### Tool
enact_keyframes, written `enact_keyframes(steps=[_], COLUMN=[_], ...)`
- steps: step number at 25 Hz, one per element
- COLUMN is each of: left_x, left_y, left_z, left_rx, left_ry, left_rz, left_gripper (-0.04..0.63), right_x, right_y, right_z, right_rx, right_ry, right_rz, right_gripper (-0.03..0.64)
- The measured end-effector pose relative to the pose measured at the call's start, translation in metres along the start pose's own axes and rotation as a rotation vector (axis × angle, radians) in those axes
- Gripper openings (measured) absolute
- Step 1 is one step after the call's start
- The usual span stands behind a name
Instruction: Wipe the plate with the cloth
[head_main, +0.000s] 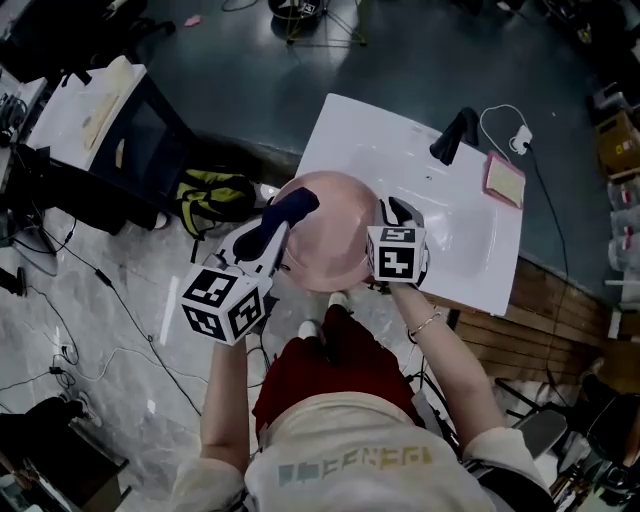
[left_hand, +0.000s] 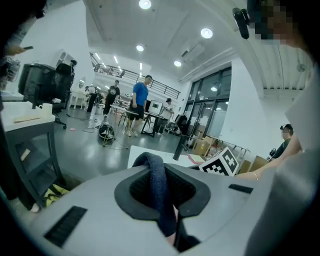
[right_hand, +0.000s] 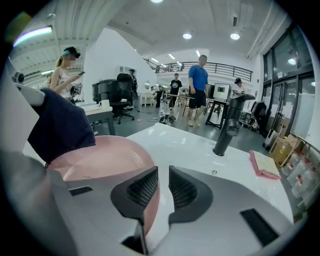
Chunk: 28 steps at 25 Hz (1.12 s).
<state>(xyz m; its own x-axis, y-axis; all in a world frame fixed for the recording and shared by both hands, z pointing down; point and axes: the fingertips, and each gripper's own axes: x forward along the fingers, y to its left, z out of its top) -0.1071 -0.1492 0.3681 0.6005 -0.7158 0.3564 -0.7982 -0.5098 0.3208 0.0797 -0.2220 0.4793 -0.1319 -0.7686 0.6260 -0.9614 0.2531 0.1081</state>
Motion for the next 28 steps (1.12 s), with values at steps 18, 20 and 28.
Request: enact_keyframes(steps=[18, 20, 28], left_x=[-0.025, -0.032, -0.070], left_y=[-0.023, -0.028, -0.046], left_z=[0.058, 0.060, 0.050], left_rx=[0.080, 0.089, 0.100], left_ry=[-0.226, -0.241, -0.292], left_rz=[0.021, 0.028, 0.040], left_gripper=[0.041, 0.041, 0.041], right_x=[-0.134, -0.149, -0.200], right_y=[-0.028, -0.022, 0.009], right_z=[0.079, 0.079, 0.064], right_rx=[0.203, 0.218, 0.223], right_ry=[-0.332, -0.358, -0.422], right_rz=[0.024, 0.044, 0.115], right_gripper=[0.066, 0.066, 0.066])
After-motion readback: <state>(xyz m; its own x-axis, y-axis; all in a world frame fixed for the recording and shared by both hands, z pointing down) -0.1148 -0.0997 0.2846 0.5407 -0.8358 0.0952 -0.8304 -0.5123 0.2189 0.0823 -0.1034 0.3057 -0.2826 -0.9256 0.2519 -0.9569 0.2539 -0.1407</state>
